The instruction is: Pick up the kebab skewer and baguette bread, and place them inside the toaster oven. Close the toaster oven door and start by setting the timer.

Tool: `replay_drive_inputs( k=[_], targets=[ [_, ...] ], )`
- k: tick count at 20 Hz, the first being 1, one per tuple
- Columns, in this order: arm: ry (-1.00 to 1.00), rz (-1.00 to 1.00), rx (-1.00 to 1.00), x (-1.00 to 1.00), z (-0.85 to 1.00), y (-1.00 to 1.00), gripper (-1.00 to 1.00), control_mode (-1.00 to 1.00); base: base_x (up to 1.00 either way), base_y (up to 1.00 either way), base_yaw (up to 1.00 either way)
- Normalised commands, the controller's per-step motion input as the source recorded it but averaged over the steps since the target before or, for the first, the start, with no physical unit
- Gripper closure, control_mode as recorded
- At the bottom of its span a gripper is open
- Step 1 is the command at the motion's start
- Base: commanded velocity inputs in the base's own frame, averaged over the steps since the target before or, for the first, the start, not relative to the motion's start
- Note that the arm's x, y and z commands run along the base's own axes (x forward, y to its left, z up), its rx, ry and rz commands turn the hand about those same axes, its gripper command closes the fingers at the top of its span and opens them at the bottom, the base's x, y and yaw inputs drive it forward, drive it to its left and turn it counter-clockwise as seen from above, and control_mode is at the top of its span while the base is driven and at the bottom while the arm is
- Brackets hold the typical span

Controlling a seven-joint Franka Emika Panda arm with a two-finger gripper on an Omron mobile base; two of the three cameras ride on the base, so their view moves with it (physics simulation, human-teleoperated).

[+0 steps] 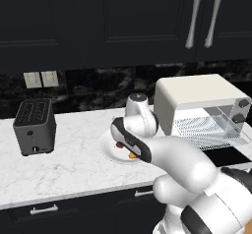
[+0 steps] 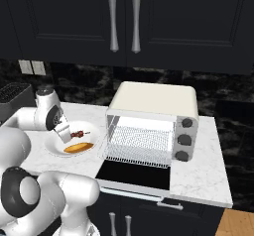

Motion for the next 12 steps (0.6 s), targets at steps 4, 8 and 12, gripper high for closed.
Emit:
replay_drive_inputs(
  k=[4, 8, 12],
  targets=[
    [0.0, -0.05, 0.02, 0.28, -0.38, 0.17, -1.0, -1.0, 0.0, 0.0, 0.0],
    [0.0, -0.05, 0.01, 0.32, -0.37, 0.32, -1.0, -1.0, 0.0, 0.0, 0.0],
    [0.0, -0.03, 0.03, 0.35, -0.1, 0.04, -1.0, -1.0, 0.0, 0.0, 0.0]
  ],
)
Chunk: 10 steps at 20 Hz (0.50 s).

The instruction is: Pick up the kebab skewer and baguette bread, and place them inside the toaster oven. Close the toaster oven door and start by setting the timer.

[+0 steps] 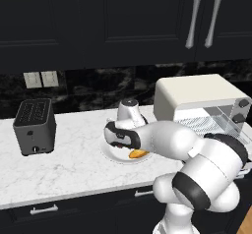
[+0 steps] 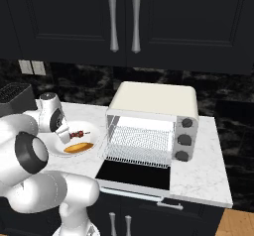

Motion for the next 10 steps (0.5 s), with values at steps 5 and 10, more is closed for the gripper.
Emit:
replay_drive_inputs(
  k=[5, 10],
  targets=[
    [0.0, -0.02, 0.01, 0.17, -0.05, 0.0, -1.0, -1.0, 0.0, 0.0, 0.0],
    [0.02, -0.03, 0.0, 0.22, -0.15, 0.08, -1.0, -1.0, 0.0, 0.0, 0.0]
  ],
)
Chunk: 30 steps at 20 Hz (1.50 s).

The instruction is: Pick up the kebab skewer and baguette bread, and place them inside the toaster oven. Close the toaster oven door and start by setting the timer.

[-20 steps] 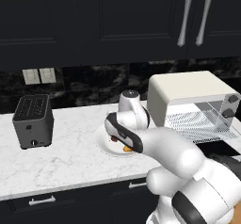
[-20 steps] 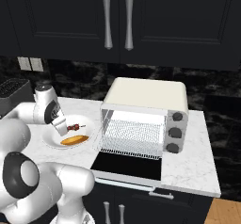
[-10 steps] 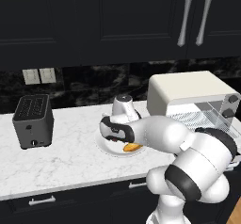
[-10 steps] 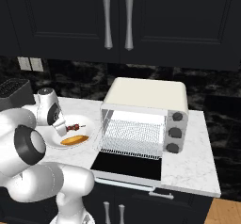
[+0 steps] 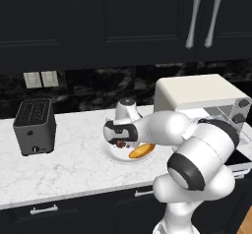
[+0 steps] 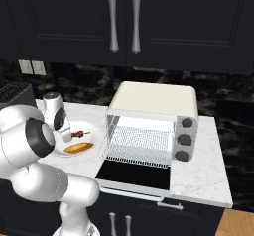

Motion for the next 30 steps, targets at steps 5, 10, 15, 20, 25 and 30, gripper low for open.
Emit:
replay_drive_inputs(
  k=[5, 10, 15, 20, 25, 30],
  targets=[
    [0.01, -0.02, 0.0, 0.05, -0.16, 0.03, -1.0, -1.0, 0.0, 0.0, 0.0],
    [0.04, -0.02, 0.0, 0.02, -0.16, 0.01, -1.0, -1.0, 0.0, 0.0, 0.0],
    [0.05, -0.01, 0.0, 0.0, -0.16, 0.0, -1.0, -1.0, 0.0, 0.0, 0.0],
    [0.05, 0.0, 0.0, 0.04, -0.11, 0.0, -1.0, -1.0, 0.0, 0.0, 0.0],
    [0.03, 0.0, 0.0, 0.11, -0.23, 0.0, -1.0, -1.0, 0.0, 0.0, 0.0],
    [0.0, 0.0, 0.0, 0.14, -0.02, 0.03, -1.0, -1.0, 0.0, 0.0, 0.0]
  ],
)
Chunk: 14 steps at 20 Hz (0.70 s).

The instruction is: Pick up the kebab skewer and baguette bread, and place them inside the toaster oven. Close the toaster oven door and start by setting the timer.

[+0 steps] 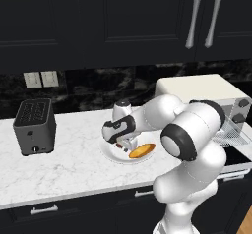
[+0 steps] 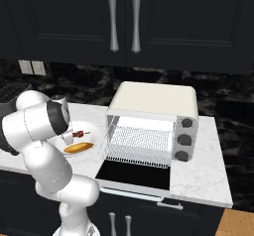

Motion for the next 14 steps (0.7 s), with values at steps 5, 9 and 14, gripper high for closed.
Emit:
replay_drive_inputs(
  k=[5, 9, 14],
  targets=[
    [0.0, 0.0, 0.0, 0.03, -0.11, 0.01, 1.0, -1.0, 0.0, 0.0, 0.0],
    [0.0, 0.0, 0.0, 0.0, -0.15, 0.0, 1.0, -1.0, 0.0, 0.0, 0.0],
    [0.01, 0.05, 0.0, -0.22, 0.35, 0.0, 1.0, -1.0, 0.0, 0.0, 0.0]
  ],
)
